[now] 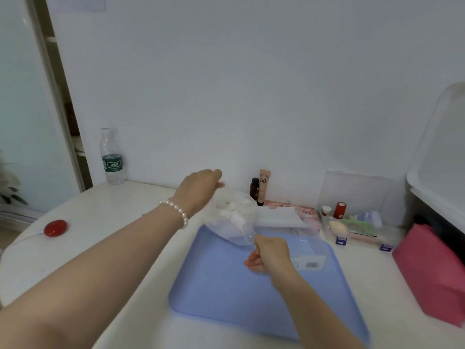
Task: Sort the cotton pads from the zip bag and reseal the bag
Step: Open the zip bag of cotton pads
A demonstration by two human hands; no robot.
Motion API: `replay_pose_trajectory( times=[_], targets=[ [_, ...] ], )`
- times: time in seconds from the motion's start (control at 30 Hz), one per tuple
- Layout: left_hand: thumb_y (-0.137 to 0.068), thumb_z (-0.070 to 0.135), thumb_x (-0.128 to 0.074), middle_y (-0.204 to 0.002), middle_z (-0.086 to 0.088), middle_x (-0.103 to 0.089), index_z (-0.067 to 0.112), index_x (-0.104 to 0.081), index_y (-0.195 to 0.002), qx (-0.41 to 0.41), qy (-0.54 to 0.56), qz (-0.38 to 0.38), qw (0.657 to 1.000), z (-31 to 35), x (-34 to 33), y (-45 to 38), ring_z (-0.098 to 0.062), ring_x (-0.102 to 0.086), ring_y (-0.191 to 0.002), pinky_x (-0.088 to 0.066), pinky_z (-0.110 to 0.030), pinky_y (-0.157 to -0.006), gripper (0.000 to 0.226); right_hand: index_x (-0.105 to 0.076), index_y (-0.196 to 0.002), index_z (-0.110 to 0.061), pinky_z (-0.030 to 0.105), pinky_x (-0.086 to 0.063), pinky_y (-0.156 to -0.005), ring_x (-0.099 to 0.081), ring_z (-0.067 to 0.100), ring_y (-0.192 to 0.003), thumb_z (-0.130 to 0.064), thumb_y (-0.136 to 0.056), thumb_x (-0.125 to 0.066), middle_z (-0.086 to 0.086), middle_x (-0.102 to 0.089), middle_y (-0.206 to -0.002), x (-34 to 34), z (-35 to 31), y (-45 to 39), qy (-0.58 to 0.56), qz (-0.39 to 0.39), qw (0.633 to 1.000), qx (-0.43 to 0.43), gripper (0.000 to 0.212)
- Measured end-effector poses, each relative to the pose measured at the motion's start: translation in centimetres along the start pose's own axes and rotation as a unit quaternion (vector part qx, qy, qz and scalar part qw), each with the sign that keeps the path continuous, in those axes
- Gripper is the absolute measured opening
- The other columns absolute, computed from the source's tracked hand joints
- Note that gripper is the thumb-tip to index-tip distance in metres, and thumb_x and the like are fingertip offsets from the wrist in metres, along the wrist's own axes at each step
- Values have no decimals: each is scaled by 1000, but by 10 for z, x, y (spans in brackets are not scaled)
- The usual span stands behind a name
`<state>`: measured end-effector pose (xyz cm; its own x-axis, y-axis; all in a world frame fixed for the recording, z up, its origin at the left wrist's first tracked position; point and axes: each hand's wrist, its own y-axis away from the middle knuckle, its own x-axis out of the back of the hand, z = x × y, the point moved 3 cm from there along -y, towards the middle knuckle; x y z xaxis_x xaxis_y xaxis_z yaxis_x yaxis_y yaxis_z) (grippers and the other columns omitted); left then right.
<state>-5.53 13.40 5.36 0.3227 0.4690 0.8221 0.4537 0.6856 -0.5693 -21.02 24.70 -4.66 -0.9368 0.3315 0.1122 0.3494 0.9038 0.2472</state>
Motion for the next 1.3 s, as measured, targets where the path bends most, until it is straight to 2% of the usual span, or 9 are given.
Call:
replay_pose_trajectory(
  times=[0.13, 0.3, 0.47, 0.57, 0.7, 1.03, 1.17, 1.23, 1.3],
  targets=[
    [-87, 15, -63, -58, -18, -47, 2, -45, -68, -68, 9, 136, 988, -4, 24, -10, -34, -47, -39, -35, -33, -41, 29, -53, -57, -5, 35, -55, -65, -64, 27, -63, -14, -86, -50, 12, -61, -62, -11, -1, -1, 43, -17, 999, 20, 31],
    [-87, 22, -60, -54, -11, -48, 7, -43, -63, -39, 13, 193, 980, 5, 34, -4, -31, -44, -36, -27, -24, -42, 33, -51, -58, -9, 28, -47, -59, -59, 21, -60, -17, -90, -46, 10, -62, -65, -33, 2, -6, 68, -70, 995, 19, 33],
    [-96, 48, -39, -71, -3, -58, 15, -39, -67, 9, -17, -50, 999, 15, -5, 33, -28, -56, -73, -34, -30, -60, 44, -48, -68, -17, 24, -34, -55, -43, 11, -57, -52, -89, -49, -3, -47, -66, -28, 30, 0, 306, -132, 934, 129, 41],
    [-93, 51, -42, -56, 3, -46, 15, -35, -55, 80, 83, -138, 984, 4, -30, 49, -22, -48, -64, -31, -30, -57, 52, -50, -126, -30, 34, -36, -102, -48, 17, -120, -80, -72, -35, -1, -52, -130, -29, 51, 7, 484, -206, 836, 157, 75],
    [-93, 51, -42, -56, 2, -44, 14, -35, -56, 137, 166, -150, 965, -4, -40, 53, -18, -43, -58, -30, -31, -53, 53, 4, -148, -33, 46, 7, -115, 9, 17, -145, -88, -41, 2, -7, 7, -158, -27, 74, 10, 589, -228, 749, 199, 121],
    [-101, 39, -27, -75, 0, -53, 17, -41, -64, 150, 102, -96, 979, 6, -33, 43, -25, -50, -76, -32, -31, -62, 45, 0, -148, -34, 39, 14, -115, 18, 8, -142, -85, -44, -3, -14, 14, -155, -19, 81, 40, 591, -277, 722, 228, 116],
    [-101, 35, -29, -80, -3, -52, 11, -43, -79, 161, 120, -79, 976, 2, -40, 43, -27, -50, -77, -31, -32, -62, 35, -13, -148, -34, 33, 6, -117, 10, -1, -138, -85, -46, -6, -19, 5, -152, -18, 79, 46, 559, -259, 746, 253, 114],
    [-100, 34, -31, -79, -2, -51, 11, -41, -82, 159, 127, -87, 975, 2, -46, 49, -26, -48, -75, -30, -32, -62, 31, -52, -130, -31, 22, -25, -109, -35, 1, -132, -82, -69, -14, -13, -39, -144, -16, 64, 44, 539, -150, 743, 367, 88],
    [-99, 34, -36, -79, 0, -51, 12, -41, -83, 151, 141, -82, 975, 3, -49, 55, -26, -49, -75, -29, -31, -61, 28, -71, -92, -22, 21, -45, -76, -67, 16, -86, -53, -89, -38, -5, -68, -95, -6, 47, 38, 479, -23, 722, 498, 45]
  ],
)
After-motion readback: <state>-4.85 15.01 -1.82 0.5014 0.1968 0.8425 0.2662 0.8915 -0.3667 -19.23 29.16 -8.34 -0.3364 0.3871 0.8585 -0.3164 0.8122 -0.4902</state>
